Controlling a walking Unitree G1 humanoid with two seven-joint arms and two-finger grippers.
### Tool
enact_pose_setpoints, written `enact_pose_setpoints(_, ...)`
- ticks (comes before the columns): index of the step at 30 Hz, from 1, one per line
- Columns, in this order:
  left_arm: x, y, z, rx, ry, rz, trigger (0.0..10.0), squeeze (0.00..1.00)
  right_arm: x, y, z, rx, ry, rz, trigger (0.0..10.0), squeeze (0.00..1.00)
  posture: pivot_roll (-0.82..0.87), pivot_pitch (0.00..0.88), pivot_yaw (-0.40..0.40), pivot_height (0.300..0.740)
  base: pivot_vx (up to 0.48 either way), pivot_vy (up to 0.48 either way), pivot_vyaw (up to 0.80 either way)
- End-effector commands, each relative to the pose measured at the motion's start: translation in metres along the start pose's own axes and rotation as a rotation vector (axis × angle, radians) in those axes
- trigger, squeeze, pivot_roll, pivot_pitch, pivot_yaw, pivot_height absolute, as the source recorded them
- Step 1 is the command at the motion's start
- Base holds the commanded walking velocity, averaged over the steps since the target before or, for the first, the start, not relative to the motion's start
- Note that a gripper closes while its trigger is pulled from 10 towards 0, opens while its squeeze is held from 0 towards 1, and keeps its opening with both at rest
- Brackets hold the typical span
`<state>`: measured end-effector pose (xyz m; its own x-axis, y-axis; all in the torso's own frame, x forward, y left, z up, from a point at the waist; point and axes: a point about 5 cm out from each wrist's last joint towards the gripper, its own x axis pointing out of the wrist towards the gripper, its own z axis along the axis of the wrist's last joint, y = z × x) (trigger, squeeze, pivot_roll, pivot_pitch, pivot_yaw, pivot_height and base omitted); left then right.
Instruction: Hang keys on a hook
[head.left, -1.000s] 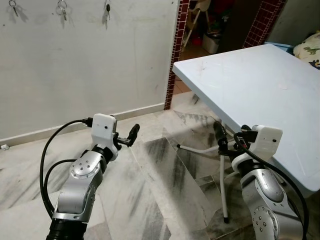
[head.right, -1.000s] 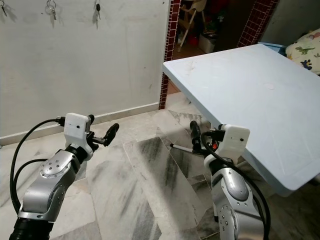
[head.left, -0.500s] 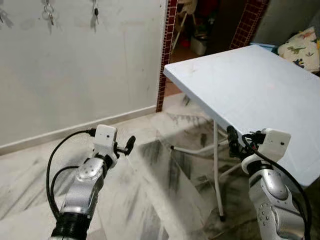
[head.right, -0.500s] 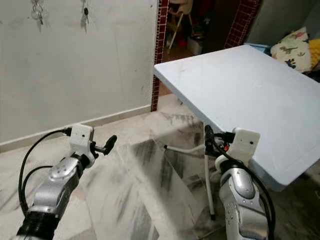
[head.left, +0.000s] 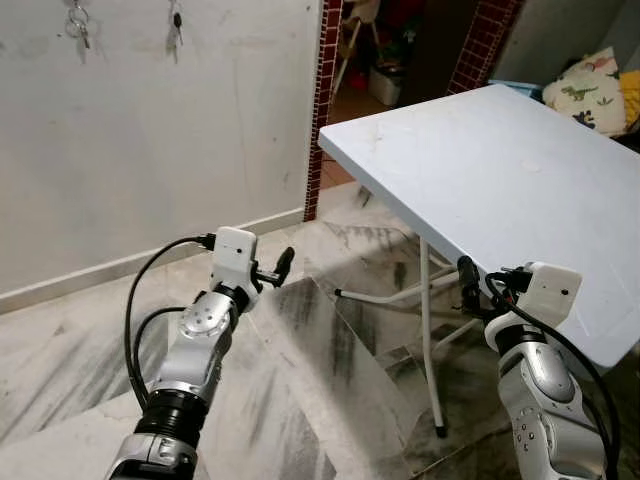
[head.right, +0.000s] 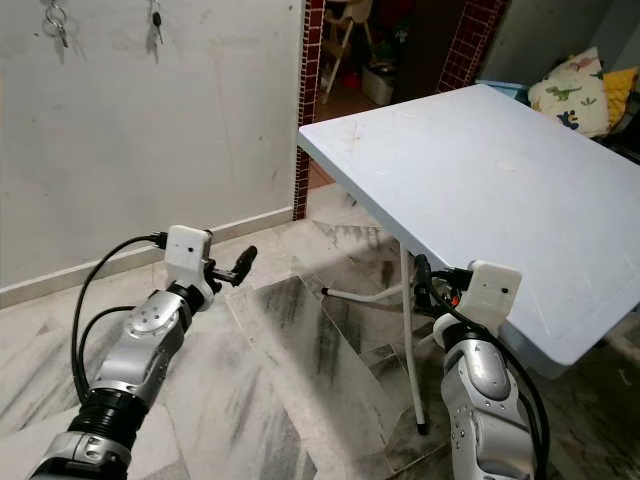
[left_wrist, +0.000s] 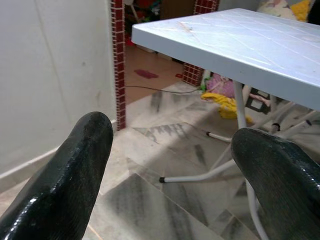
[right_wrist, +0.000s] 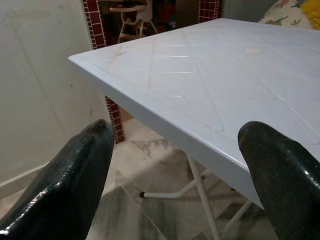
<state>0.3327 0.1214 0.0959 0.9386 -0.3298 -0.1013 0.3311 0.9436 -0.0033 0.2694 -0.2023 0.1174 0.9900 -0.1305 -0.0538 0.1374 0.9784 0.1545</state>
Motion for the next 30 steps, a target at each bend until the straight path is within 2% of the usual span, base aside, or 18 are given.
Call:
enact_pose_setpoints(1,0.004,-0.005,0.005,0.017,-0.021,-0.029,10.0,0.00,0.001,-0.003,0.000,-0.007,-0.003,-0.003,10.0,0.00,0.05,0.000,-0.092,0.740,0.000,0.000,-0.80)
enact_pose_setpoints(5,0.004,-0.011,0.002,0.018,-0.017,-0.051,10.0,0.00,-0.001,-0.009,-0.001,-0.012,-0.009,-0.019,10.0,0.00,0.05,0.000,-0.091,0.740,0.000,0.000,-0.75)
enact_pose_setpoints(7,0.003,-0.013,-0.004,0.017,0.000,-0.061,10.0,0.00,-0.003,-0.022,-0.002,-0.042,-0.020,-0.079,10.0,0.00,0.05,0.000,-0.091,0.740,0.000,0.000,0.00)
enact_pose_setpoints(11,0.000,-0.010,-0.007,0.025,0.012,-0.048,10.0,0.00,-0.007,-0.032,-0.005,-0.060,-0.006,-0.107,10.0,0.00,0.04,0.000,-0.086,0.740,0.000,0.000,0.00)
enact_pose_setpoints(13,-0.002,-0.005,-0.010,0.049,0.030,-0.027,10.0,0.00,-0.009,-0.036,-0.008,-0.063,0.006,-0.109,10.0,0.00,0.04,0.000,-0.084,0.740,0.000,0.000,0.00)
enact_pose_setpoints(16,-0.015,0.023,-0.027,0.082,0.107,0.078,10.0,0.00,-0.018,-0.043,-0.023,-0.082,0.074,-0.080,10.0,0.00,0.04,0.000,-0.082,0.740,0.000,0.000,0.00)
enact_pose_setpoints(18,-0.019,0.033,-0.034,0.058,0.143,0.111,10.0,0.00,-0.021,-0.047,-0.028,-0.088,0.100,-0.073,10.0,0.00,0.03,0.000,-0.080,0.740,0.000,0.000,0.00)
enact_pose_setpoints(19,-0.026,0.046,-0.047,0.023,0.215,0.154,10.0,0.00,-0.025,-0.053,-0.036,-0.097,0.137,-0.071,10.0,0.00,0.03,0.000,-0.082,0.740,0.000,0.000,0.00)
enact_pose_setpoints(24,-0.032,0.058,-0.061,-0.031,0.305,0.196,10.0,0.00,-0.024,-0.065,-0.048,-0.092,0.197,-0.094,10.0,0.00,0.03,0.000,-0.093,0.740,0.000,0.000,0.00)
enact_pose_setpoints(29,-0.033,0.056,-0.072,-0.067,0.378,0.162,10.0,0.00,-0.020,-0.075,-0.065,-0.049,0.271,-0.117,10.0,0.00,0.05,0.000,-0.103,0.740,0.000,0.000,0.00)
enact_pose_setpoints(30,-0.035,0.058,-0.077,-0.061,0.408,0.166,10.0,0.00,-0.018,-0.076,-0.074,-0.051,0.317,-0.112,10.0,0.00,0.06,0.000,-0.106,0.740,0.000,0.000,0.00)
